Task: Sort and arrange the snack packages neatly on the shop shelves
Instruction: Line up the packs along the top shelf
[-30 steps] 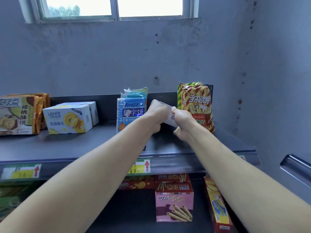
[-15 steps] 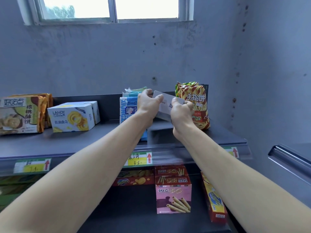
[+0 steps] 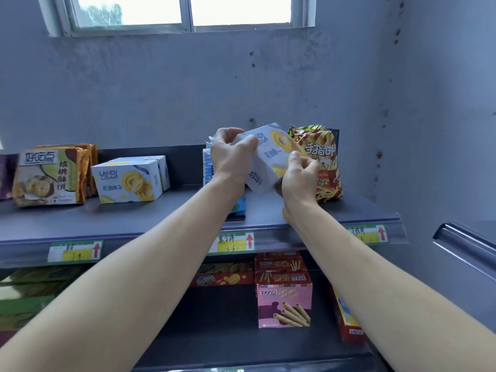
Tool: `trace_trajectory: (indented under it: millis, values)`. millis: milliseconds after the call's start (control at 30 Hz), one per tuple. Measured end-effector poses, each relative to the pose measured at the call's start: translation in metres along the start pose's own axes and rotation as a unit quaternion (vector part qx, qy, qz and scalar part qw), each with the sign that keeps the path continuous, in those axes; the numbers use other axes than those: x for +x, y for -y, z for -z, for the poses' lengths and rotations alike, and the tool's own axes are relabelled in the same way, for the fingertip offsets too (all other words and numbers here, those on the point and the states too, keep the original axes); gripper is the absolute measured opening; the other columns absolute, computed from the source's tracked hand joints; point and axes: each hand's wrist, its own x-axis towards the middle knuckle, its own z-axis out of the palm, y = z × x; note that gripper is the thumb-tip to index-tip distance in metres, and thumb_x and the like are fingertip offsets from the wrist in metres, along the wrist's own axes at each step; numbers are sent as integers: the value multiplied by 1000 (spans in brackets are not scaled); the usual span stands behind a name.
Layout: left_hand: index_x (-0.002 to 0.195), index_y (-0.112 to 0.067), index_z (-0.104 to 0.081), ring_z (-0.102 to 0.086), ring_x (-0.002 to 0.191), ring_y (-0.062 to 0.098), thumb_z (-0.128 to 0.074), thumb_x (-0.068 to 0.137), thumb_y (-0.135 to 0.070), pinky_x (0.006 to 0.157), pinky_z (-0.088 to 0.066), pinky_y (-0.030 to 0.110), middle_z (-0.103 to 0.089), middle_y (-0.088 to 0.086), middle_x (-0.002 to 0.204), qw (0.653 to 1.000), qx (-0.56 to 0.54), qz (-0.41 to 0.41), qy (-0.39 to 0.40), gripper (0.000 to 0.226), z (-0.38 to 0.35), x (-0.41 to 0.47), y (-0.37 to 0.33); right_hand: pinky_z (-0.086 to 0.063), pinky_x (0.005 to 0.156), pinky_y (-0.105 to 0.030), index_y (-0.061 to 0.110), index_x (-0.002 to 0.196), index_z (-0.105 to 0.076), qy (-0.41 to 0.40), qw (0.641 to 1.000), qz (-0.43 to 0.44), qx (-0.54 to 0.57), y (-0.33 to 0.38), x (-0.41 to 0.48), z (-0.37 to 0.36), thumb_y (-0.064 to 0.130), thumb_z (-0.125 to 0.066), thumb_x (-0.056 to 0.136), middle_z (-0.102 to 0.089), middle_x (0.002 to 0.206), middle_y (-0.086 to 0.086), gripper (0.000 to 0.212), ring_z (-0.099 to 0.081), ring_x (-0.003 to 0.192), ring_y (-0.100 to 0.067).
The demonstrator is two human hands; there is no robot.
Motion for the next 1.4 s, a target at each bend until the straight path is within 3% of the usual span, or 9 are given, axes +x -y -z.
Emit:
trace_trajectory:
  millis: [133, 233, 367, 533, 667, 800, 967, 1200, 1400]
  values:
    - [78, -19, -53, -51, 57, 9, -61, 71, -8, 41, -37, 11, -55, -8, 71, 1000, -19, -7, 16, 16, 24, -9, -13, -50, 94, -50, 27, 133, -33, 34, 998, -33, 48, 2, -11, -4, 31, -51, 93, -40, 139, -8, 44, -55, 114, -30]
    - [73, -19, -51, -50, 54, 8, -58, 57, -14, 45, -37, 14, -55, -8, 65, 999, -29, -8, 43, 18, 51, -14, -26, -56, 83, -49, 33, 140, -25, 59, 993, -49, 91, 4, -23, -9, 27, -55, 92, -51, 129, -7, 58, -61, 105, -24]
    - [70, -18, -52, -52, 62, 14, -55, 54, -12, 56, -39, 24, -55, -3, 71, 996, -45, -3, 73, 18, 96, -16, -33, -57, 74, -49, 26, 113, -48, 73, 984, -64, 151, -1, -53, -20, 24, -64, 86, -65, 101, -3, 32, -67, 87, -20]
    - [73, -18, -53, -52, 65, 17, -53, 55, -12, 55, -38, 24, -56, -1, 73, 991, -76, 32, 108, 19, 143, -20, -34, -59, 64, -40, 22, 102, -49, 63, 986, -57, 145, -16, -96, -32, 24, -69, 82, -68, 90, -4, 29, -69, 75, -19]
    - [74, -15, -51, -53, 64, 16, -51, 56, -12, 59, -42, 27, -56, -1, 70, 986, -88, 50, 133, 18, 172, -28, -32, -57, 57, -36, 17, 105, -47, 41, 989, -49, 133, -23, -129, -39, 24, -68, 82, -66, 87, -5, 32, -69, 66, -18]
    - [75, -14, -50, -56, 61, 16, -49, 59, -12, 58, -46, 28, -58, 1, 68, 982, -92, 62, 151, 16, 197, -39, -24, -57, 61, -38, 10, 121, -49, 17, 994, -55, 89, -32, -155, -41, 37, -63, 84, -68, 108, -15, 47, -69, 80, -26]
    - [76, -12, -50, -59, 55, 13, -48, 61, -11, 50, -48, 26, -59, 1, 69, 980, -103, 81, 148, 15, 234, -59, -4, -52, 50, -28, 4, 124, -52, 18, 993, -77, 87, -56, -186, -40, 36, -63, 84, -68, 88, -8, 53, -68, 60, -16]
    - [78, -12, -50, -61, 63, 20, -47, 60, -10, 57, -49, 32, -62, 4, 71, 982, -76, 119, 122, 18, 281, -71, 20, -55, 67, -30, 22, 99, -67, 170, 977, -126, 36, -95, -210, -38, 35, -53, 89, -72, 95, 0, 22, -70, 80, -14]
    - [83, -13, -52, -60, 72, 24, -48, 61, -12, 65, -49, 37, -61, 7, 79, 989, -38, 118, 81, 22, 306, -71, 17, -54, 72, -31, 21, 105, -65, 269, 950, -156, 24, -101, -209, -52, 33, -53, 91, -71, 100, 0, 22, -68, 88, -16]
